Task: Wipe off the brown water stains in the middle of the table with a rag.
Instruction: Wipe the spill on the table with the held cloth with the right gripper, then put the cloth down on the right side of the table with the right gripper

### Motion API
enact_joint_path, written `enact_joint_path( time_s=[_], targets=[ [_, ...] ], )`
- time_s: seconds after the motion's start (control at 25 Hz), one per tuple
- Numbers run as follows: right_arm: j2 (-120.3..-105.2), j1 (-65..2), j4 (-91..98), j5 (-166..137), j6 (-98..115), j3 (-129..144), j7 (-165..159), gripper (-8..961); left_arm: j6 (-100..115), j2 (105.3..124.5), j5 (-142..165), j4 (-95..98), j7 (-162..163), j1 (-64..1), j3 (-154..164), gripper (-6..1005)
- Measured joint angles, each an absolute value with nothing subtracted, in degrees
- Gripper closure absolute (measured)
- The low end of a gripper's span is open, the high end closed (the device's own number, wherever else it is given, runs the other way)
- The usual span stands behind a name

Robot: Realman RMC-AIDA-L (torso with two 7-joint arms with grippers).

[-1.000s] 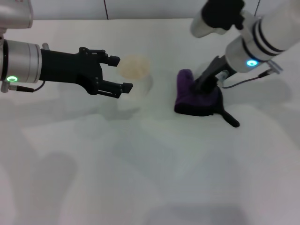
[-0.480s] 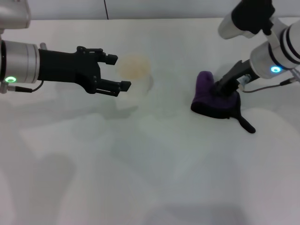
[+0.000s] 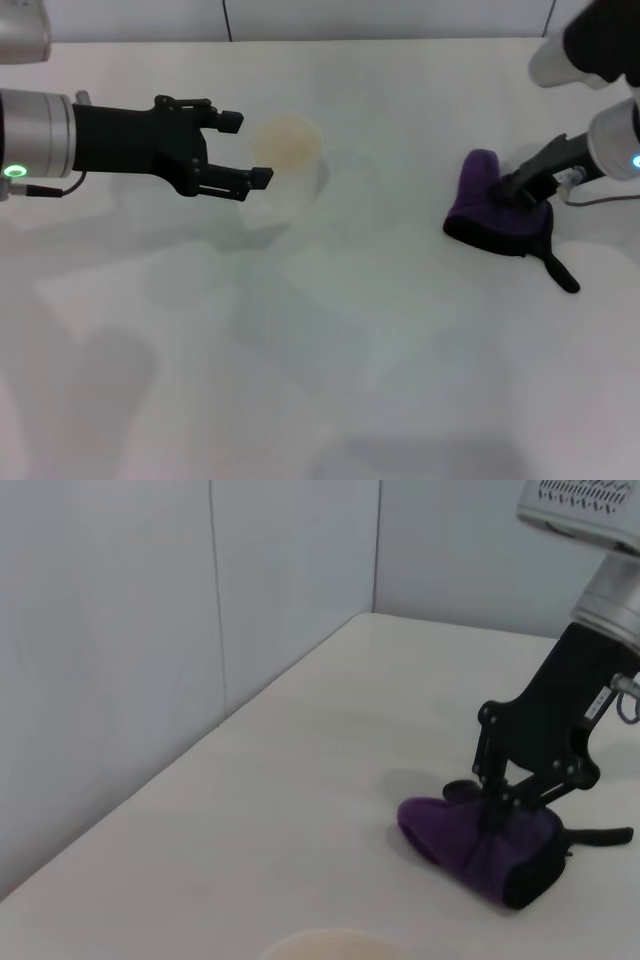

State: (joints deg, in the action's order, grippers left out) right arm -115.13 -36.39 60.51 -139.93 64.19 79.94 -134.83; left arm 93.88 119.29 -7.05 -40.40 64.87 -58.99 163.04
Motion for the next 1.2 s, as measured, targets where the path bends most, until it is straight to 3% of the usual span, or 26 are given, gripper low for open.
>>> enact_joint_path(
  time_s=[0.72,1.2],
  targets=[
    [-114.81,-27.8,66.3,-139.7,66.2,72.3,-131.1,834,93.9,119.36,-8.7,-40.5,64.9,-58.6,163.0,123],
    [-114.79,-27.0,67.7,-139.7,69.1,70.8,-131.0,830,93.3,119.36,-8.7,-40.3,64.9,-58.6,163.0,123]
  ],
)
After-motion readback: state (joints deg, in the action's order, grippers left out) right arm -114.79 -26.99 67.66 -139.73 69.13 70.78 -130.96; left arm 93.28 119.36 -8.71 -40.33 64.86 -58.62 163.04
